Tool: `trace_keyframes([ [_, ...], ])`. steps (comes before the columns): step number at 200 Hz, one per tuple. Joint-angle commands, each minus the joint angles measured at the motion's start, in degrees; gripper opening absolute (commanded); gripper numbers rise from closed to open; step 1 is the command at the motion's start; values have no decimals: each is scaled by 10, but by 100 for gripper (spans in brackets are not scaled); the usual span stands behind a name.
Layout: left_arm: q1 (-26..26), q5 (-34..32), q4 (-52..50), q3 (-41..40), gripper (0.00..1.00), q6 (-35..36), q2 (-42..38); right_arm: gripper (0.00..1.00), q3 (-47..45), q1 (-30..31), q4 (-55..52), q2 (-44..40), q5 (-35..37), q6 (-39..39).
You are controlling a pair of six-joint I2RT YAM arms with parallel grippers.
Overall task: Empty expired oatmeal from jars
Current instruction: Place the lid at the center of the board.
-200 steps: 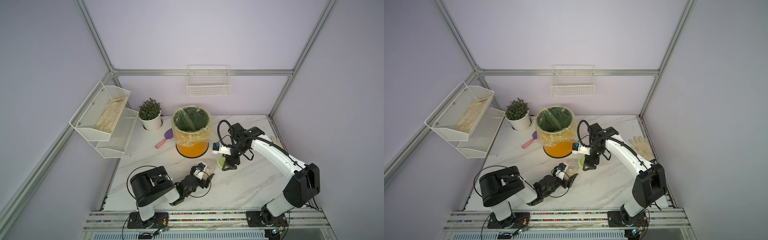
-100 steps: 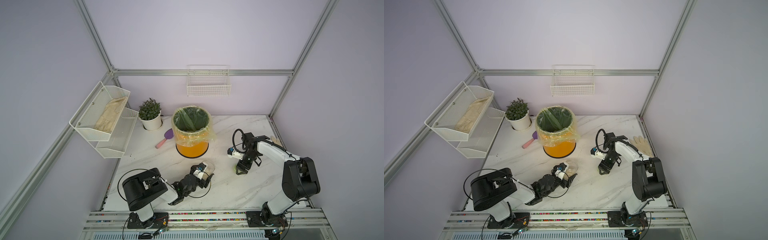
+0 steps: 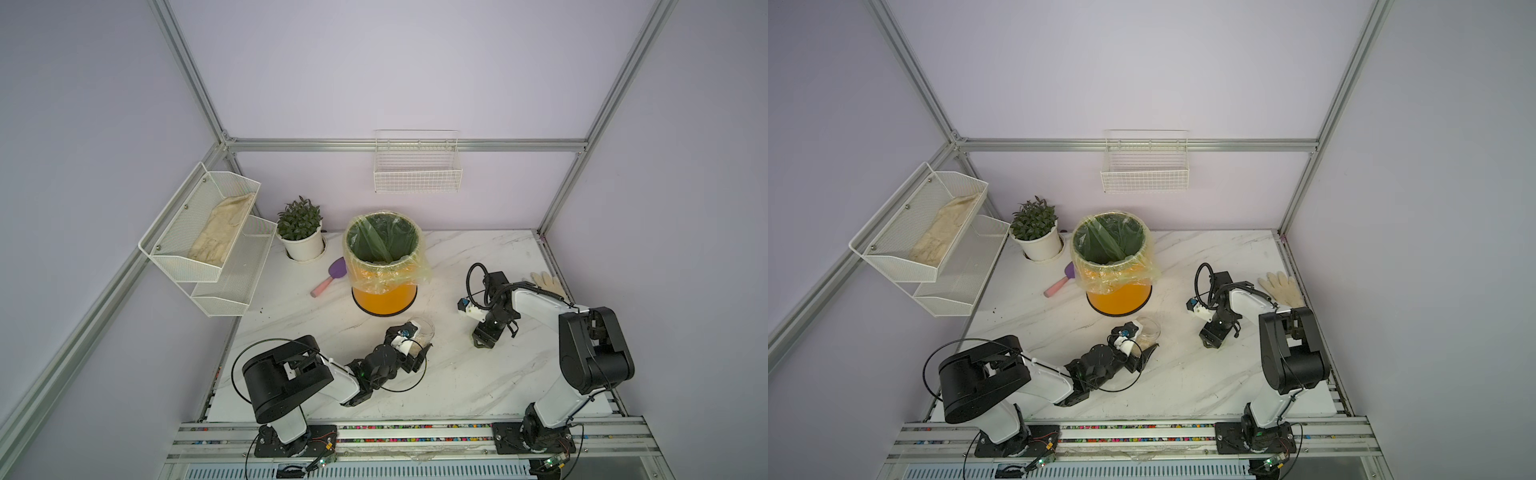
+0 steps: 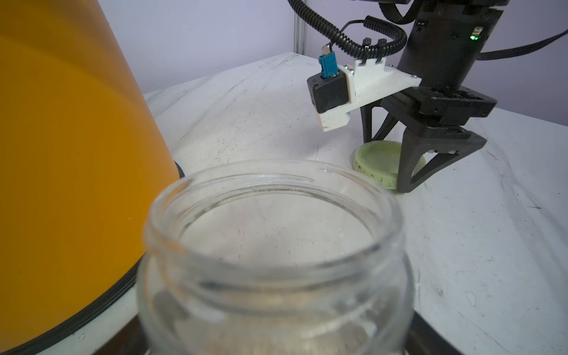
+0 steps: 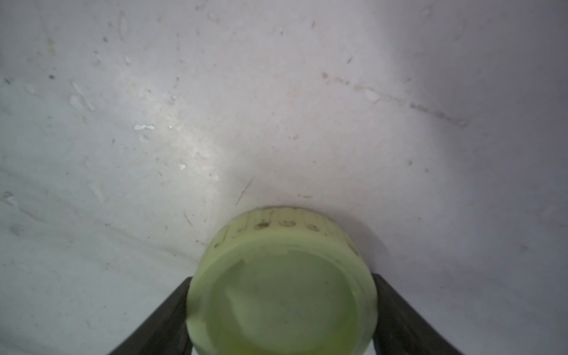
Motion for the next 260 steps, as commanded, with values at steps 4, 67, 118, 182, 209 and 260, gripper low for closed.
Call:
trace_keyframes([
  [4,-1,-5,53,29,0,8,-26,77,-8,-6,40,28,1,12],
  [67,-2,-16,75,32,0,12,-5,97,26,-8,-10,-14,-39,24],
  [118,-9,-29,117,16,0,14,14,97,126,-12,-114,-70,-152,38],
  [182,-36,-54,153,29,0,36,48,97,301,6,-264,-20,-332,66],
  [209,-41,-59,156,31,0,37,55,96,304,65,-240,-15,-307,102],
  [260,-42,-63,159,31,0,36,56,87,302,130,-202,23,-296,141],
])
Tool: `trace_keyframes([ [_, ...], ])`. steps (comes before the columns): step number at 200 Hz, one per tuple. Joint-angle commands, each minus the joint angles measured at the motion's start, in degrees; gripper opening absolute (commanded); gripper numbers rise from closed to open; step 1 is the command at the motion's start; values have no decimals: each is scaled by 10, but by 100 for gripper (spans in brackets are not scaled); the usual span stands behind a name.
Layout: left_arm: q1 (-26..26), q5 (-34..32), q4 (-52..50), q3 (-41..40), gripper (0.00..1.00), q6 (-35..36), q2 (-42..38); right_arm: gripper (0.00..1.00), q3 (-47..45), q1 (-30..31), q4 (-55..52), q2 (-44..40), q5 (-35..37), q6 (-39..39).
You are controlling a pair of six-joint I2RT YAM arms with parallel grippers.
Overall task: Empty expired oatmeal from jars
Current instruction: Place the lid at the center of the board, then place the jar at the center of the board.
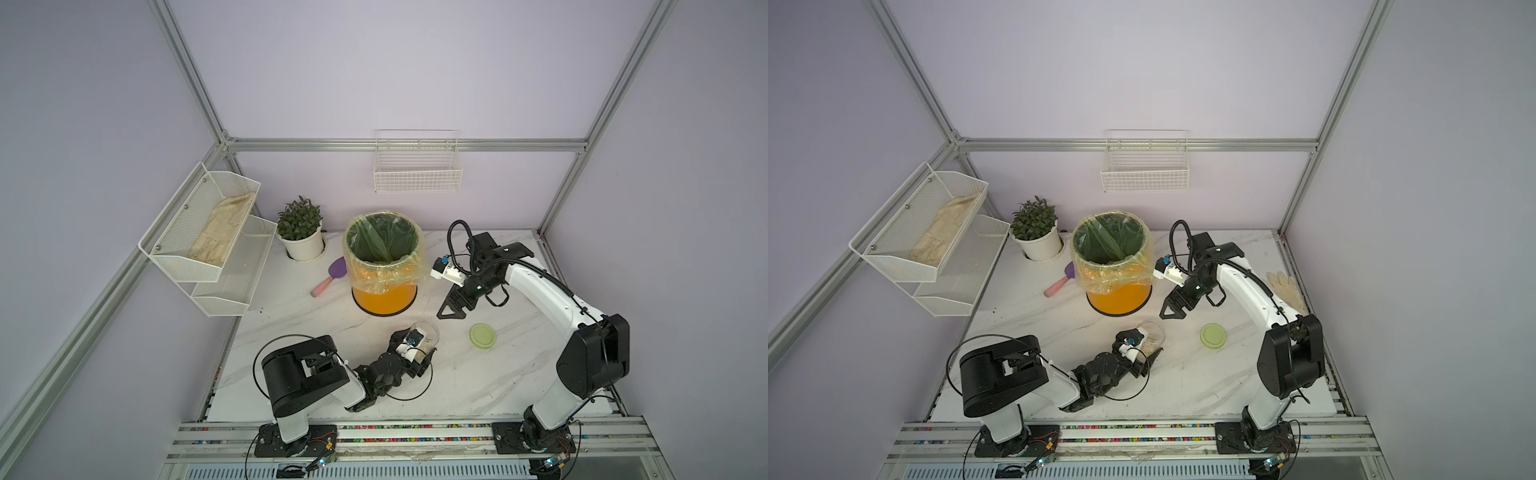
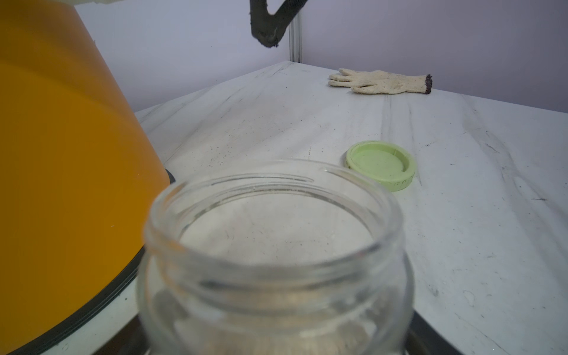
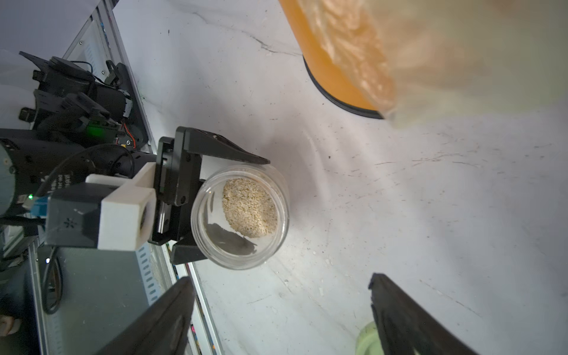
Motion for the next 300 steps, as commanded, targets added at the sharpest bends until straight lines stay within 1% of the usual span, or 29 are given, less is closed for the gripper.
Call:
trace_keyframes([
  [1,-2,-12,77,30,0,8,-3,87,4,17,11,22,-7,28],
  [44,-2,-14,80,29,0,7,-5,79,3,36,25,45,-2,36],
  [84,-2,-15,79,32,0,6,-7,74,-18,47,49,42,2,51],
  [109,-2,-16,80,34,0,6,-8,67,-33,60,57,46,16,55],
  [145,-2,-16,79,35,0,4,-7,60,-39,68,63,47,18,58],
  [177,-2,-16,80,35,0,5,-8,60,-48,78,70,50,32,61],
  [192,-2,-17,79,35,0,4,-7,53,-49,82,72,53,38,63],
  [202,-2,-18,79,35,0,3,-5,44,-49,84,73,55,39,64],
  [210,-2,-19,79,36,0,3,-3,39,-50,86,74,57,42,66],
  [255,-2,-22,78,42,0,4,1,37,-66,105,82,68,54,69],
  [275,-2,-22,77,45,0,3,5,32,-66,111,82,74,57,70],
  [293,-2,-22,77,46,0,2,9,23,-67,113,87,72,61,72],
  [300,-2,-23,76,47,0,2,10,21,-68,114,88,69,64,73],
])
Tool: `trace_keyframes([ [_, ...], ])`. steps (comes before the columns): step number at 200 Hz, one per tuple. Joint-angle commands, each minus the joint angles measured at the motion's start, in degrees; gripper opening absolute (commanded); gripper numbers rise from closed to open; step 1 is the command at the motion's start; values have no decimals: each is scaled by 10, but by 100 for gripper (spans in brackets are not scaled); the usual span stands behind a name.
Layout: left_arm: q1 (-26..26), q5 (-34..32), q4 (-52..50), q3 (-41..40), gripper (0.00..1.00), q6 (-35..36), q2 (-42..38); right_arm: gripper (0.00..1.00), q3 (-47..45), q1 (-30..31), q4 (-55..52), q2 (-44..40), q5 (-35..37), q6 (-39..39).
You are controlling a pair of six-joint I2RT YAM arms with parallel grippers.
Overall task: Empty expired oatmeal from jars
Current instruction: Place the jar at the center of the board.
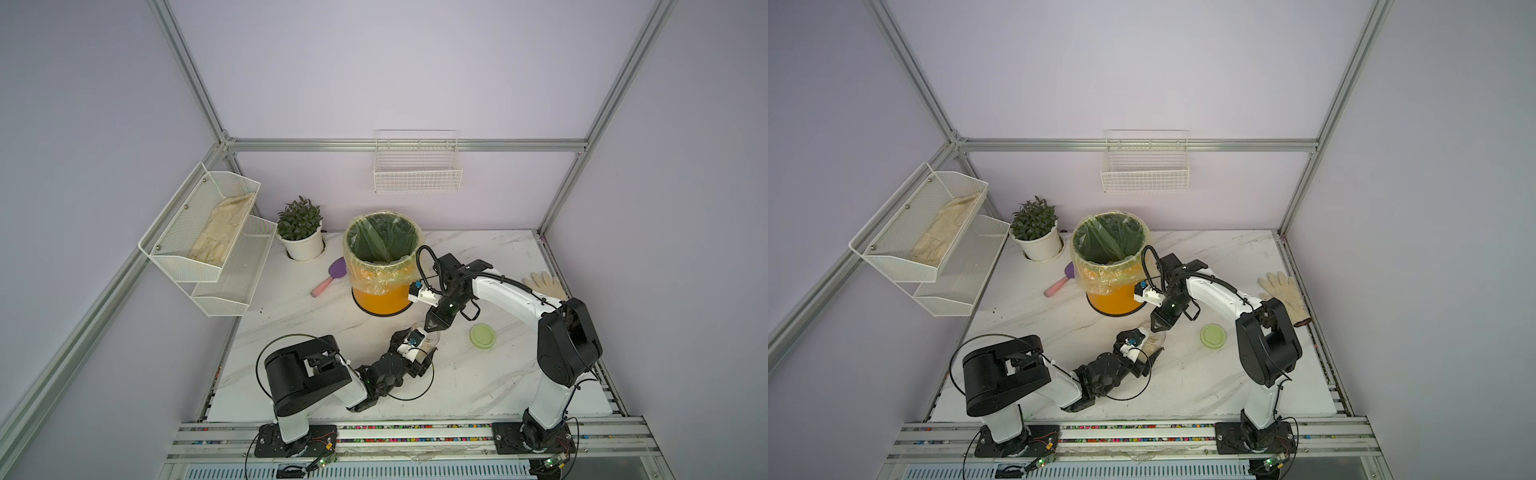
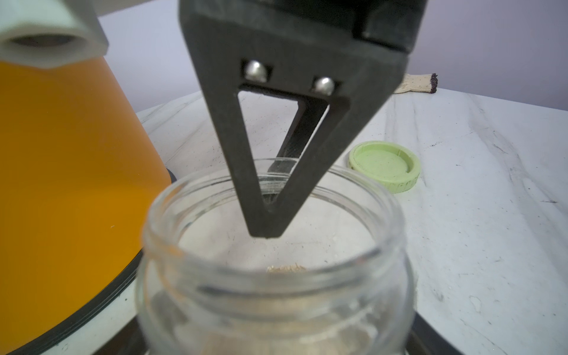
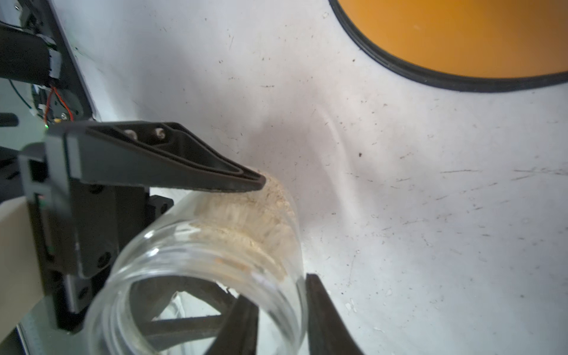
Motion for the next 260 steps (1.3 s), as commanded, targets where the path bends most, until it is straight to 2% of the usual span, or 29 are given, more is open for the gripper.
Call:
trace_keyframes([
  [1,1,-13,76,40,0,2,-1,21,-7,16,-7,0,-21,9],
  [39,1,-17,73,45,0,2,7,8,-5,23,-11,0,-7,9],
  [53,2,-17,70,48,0,-1,12,0,-6,25,-9,-3,-6,12],
  [78,2,-20,54,57,0,-7,22,0,-5,32,-8,-9,-2,16],
  [99,2,-24,45,63,25,-9,28,0,-2,36,-6,-16,1,21],
  [116,1,-32,24,65,42,-10,25,0,2,38,-6,-21,12,25],
  [126,2,-39,19,64,48,-12,20,0,5,39,-4,-22,23,26],
  [135,3,-46,15,62,68,-13,14,0,7,40,-4,-25,34,27],
  [159,2,-53,-11,60,100,-13,-5,0,11,40,0,-33,60,26],
  [212,3,-55,-35,63,100,-24,-11,0,22,44,-2,-38,73,31],
  [260,2,-56,-88,41,100,-47,-75,0,32,46,0,-57,119,35],
])
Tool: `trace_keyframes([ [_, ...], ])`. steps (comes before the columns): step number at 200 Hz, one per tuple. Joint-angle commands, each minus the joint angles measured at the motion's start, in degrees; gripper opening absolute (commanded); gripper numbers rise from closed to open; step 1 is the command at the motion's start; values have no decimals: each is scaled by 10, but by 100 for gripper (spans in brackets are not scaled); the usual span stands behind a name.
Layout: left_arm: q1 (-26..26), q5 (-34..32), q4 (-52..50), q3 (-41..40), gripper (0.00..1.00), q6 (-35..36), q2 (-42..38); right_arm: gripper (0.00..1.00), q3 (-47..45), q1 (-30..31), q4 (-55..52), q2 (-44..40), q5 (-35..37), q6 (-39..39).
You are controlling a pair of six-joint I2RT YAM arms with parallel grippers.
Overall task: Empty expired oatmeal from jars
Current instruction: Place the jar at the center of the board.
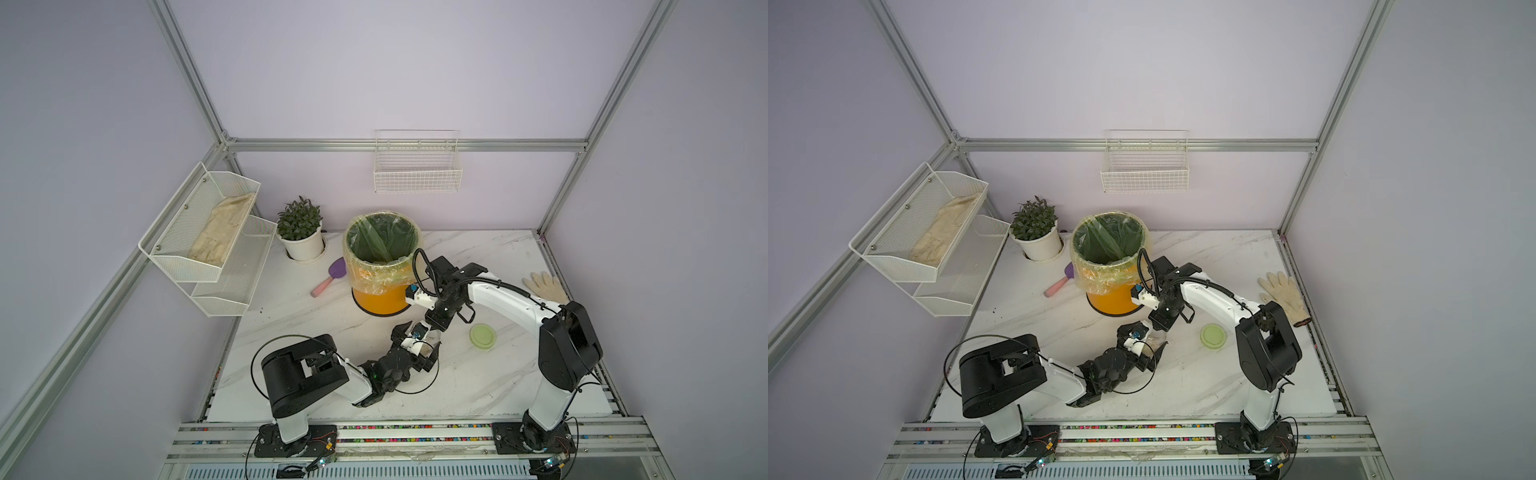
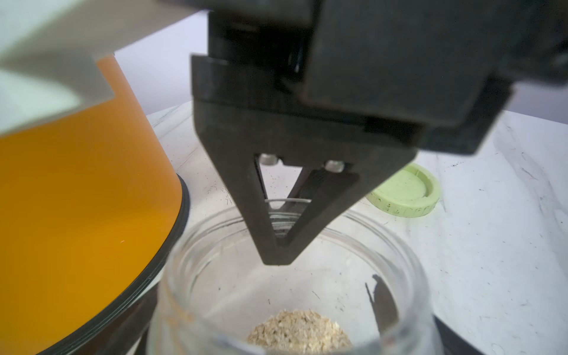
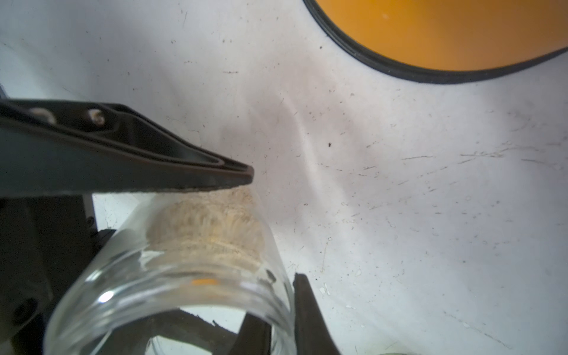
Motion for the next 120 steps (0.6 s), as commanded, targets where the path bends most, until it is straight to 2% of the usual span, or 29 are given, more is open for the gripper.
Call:
trace_keyframes([
  [1,2,-19,-14,-4,100,-25,-50,0,28,6,-8,-39,7,10],
  [30,-1,-21,-69,-13,100,-35,-93,0,33,6,-13,-39,24,13],
  [52,-1,3,-117,2,100,-42,-83,0,33,6,-13,-36,10,15],
  [85,-4,39,-96,11,100,-67,-43,0,34,6,-6,-31,12,23],
  [120,-17,13,-99,10,100,-66,-51,0,30,6,-4,-40,52,21],
])
